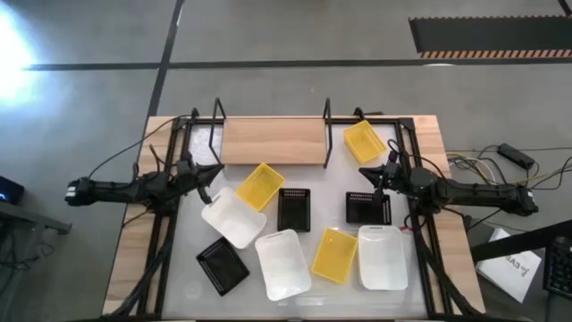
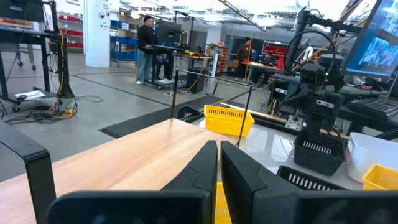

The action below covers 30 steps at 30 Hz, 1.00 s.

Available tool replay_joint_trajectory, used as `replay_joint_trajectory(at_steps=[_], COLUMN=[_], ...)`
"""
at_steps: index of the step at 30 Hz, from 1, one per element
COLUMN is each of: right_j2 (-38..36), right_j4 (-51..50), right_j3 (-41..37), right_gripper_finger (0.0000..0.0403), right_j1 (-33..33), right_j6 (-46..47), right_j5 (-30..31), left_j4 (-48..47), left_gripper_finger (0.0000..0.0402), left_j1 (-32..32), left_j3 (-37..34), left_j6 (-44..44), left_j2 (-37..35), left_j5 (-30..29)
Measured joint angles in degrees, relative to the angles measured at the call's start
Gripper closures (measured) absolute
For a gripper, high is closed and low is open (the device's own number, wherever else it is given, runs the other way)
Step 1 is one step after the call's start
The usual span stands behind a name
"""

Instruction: Stack baskets on shelf by color

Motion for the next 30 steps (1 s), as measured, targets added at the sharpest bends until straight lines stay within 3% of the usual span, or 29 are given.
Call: replay_joint_trajectory(at_steps=[21,25,30], right_j2=[-0.02,0.0,-0.03], right_j4=[0.02,2.92,12.19], right_j3=[0.0,0.0,0.0], right_gripper_finger=[0.0394,0.0394,0.0394], right_j1=[-0.01,0.01,0.01], right_j6=[-0.27,-11.44,0.57], right_j5=[0.01,-0.04,-2.27], left_j4=[0.0,0.01,0.0], left_gripper_finger=[0.0398,0.0398,0.0398], left_j1=[0.0,0.0,0.0], left_j3=[0.0,-0.01,-0.02], left_j6=[0.0,0.0,0.0], left_j2=[0.02,0.02,0.02], left_j5=[0.0,0.0,0.0])
